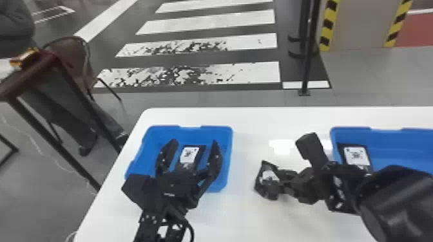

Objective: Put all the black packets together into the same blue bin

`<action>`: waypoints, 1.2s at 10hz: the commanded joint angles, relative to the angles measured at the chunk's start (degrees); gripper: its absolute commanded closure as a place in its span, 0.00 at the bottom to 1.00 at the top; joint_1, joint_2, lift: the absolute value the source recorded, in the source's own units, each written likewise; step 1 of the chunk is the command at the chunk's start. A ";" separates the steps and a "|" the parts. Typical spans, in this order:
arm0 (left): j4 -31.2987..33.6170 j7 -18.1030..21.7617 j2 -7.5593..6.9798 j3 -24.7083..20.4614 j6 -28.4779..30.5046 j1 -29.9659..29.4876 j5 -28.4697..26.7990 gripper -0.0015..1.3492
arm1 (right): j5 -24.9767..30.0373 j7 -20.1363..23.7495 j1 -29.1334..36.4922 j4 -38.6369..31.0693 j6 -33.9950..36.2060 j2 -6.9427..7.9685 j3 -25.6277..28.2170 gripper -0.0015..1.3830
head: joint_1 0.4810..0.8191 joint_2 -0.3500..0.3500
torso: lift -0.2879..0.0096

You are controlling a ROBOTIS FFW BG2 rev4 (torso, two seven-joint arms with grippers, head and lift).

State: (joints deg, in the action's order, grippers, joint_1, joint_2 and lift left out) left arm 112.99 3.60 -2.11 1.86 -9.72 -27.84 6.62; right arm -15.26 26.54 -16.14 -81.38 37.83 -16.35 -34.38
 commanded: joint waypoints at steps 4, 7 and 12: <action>0.00 0.09 -0.18 0.09 -0.55 -0.14 0.00 0.09 | 1.10 -2.37 7.70 -13.47 -6.06 -0.18 9.36 0.80 | 0.63 0.83 | 0.60; 0.00 0.00 -0.09 -0.14 -0.55 -0.14 0.57 0.09 | 10.01 -6.06 24.85 -36.68 -7.04 2.90 33.70 0.80 | 0.63 0.71 | 0.60; 0.00 0.18 -0.27 -0.14 -0.55 -0.14 0.92 0.09 | 12.64 -6.23 27.67 -31.05 -6.06 2.55 49.35 0.74 | 0.63 0.30 | 0.60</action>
State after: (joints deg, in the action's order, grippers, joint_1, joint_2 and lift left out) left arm 112.99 3.76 -2.37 1.73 -10.53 -28.05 7.40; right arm -2.08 20.32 11.55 -113.26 31.94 -13.72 14.45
